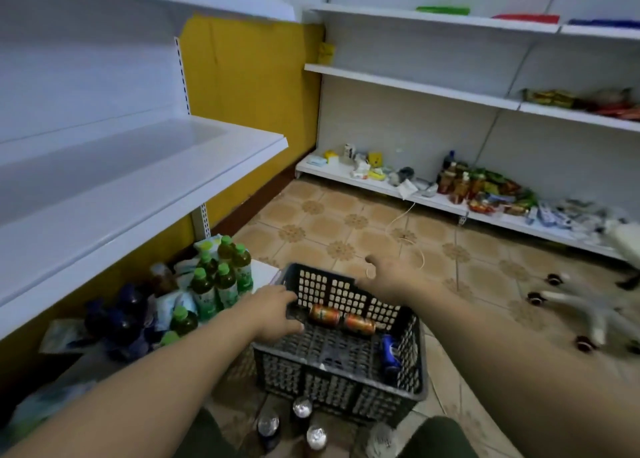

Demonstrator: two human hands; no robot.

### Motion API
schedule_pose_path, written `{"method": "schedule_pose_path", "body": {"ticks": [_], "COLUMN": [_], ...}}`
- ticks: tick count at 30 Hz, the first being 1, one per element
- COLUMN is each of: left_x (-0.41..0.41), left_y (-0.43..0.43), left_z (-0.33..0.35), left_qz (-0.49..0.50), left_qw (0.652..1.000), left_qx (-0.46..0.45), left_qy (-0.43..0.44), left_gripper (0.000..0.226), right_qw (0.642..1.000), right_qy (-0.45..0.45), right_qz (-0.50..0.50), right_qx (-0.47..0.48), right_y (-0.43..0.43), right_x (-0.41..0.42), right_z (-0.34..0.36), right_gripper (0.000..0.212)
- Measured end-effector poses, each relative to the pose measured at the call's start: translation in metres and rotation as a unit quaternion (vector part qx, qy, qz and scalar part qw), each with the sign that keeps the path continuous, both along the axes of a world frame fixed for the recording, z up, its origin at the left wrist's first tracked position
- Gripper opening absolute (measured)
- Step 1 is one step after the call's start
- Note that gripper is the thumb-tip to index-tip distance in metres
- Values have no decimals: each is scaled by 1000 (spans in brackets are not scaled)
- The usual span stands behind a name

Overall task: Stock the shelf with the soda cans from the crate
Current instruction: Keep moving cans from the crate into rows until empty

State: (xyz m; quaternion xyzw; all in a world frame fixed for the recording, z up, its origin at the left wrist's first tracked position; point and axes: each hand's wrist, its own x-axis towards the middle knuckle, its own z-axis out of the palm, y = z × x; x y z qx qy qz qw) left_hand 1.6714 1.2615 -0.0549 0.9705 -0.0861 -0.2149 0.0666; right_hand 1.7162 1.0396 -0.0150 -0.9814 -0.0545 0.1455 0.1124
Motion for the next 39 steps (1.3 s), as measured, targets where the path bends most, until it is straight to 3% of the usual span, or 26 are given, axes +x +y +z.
{"method": "schedule_pose_path", "body": {"ticks": [4, 8, 14, 22, 24, 28, 35, 39], "left_x": [44, 94, 164, 234, 233, 223, 221, 218], "left_y": [3, 11, 26, 48, 47, 39, 43, 45], "left_z": [-51, -105, -192, -305, -328, -355, -363, -367], "left_qz": [8, 26, 40, 110, 134, 126, 139, 146], "left_qw": [999, 996, 996, 992, 986, 992, 989, 986], "left_qx": [22, 22, 8, -27, -48, 1, -33, -57], "left_qy": [44, 81, 79, 63, 85, 5, -38, -62], "left_gripper": [79, 80, 66, 102, 110, 103, 104, 109], "right_qw": [999, 994, 989, 982, 982, 986, 990, 989], "right_qy": [50, 101, 139, 184, 182, 164, 126, 68], "right_qz": [-20, -30, -36, -30, -30, -18, -11, 17], "right_qx": [6, 11, 28, 39, 37, 12, -54, -128], "right_y": [-11, -12, 0, 26, 31, 39, 51, 59], "right_x": [39, 86, 161, 244, 260, 283, 292, 286], "right_z": [-56, -119, -215, -348, -378, -438, -523, -532], "right_gripper": [60, 69, 62, 48, 52, 62, 85, 66]}}
